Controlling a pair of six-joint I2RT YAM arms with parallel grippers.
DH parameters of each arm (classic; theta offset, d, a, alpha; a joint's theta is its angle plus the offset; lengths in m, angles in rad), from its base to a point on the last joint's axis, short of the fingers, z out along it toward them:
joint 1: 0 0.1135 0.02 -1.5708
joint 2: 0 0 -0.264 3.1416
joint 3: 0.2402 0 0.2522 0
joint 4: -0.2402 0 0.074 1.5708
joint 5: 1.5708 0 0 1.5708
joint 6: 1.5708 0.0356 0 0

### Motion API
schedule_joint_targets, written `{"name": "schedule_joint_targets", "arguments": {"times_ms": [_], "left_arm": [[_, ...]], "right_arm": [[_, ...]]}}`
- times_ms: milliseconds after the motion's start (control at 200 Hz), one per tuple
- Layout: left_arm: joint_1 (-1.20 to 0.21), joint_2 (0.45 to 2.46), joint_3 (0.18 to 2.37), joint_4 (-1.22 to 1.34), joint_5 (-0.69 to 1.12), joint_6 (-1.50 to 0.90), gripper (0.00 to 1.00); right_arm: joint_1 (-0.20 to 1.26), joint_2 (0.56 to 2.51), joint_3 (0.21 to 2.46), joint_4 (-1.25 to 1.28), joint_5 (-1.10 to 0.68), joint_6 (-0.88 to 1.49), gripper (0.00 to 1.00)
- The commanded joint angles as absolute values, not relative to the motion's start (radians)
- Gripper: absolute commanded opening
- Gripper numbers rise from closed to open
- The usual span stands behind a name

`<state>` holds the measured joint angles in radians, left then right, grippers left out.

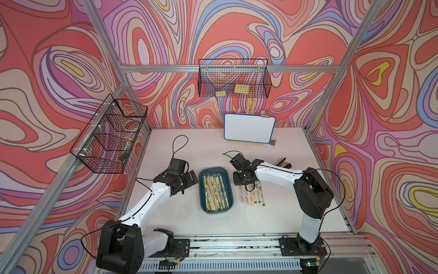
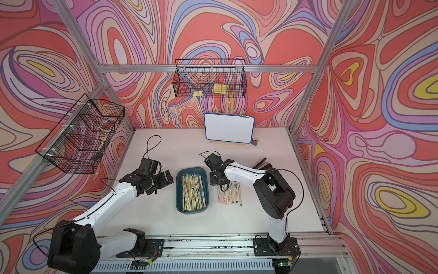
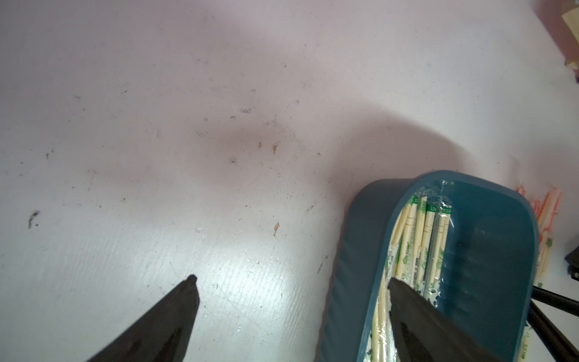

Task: Take the paired disposable chopsticks out of the storage box
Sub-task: Place the paired disposable chopsticks at the center of the board.

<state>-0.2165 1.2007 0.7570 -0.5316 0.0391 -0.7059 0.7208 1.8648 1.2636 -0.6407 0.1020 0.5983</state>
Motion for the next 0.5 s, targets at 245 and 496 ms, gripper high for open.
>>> {"name": "schedule_joint_targets", "arguments": {"times_ms": [245,496], "left_arm": [[-0.22,1.214,0.77,-0.538,0.046,-0.698,1.0],[-0.22,1.216,0.771,-0.535,0.048,-0.697,1.0]], "right_arm": [[0.723,1.909,1.258,-0.655,0.159,0.582,0.01],[0.722,1.905,1.266,-0.668,0.156,0.588,0.27]]}}
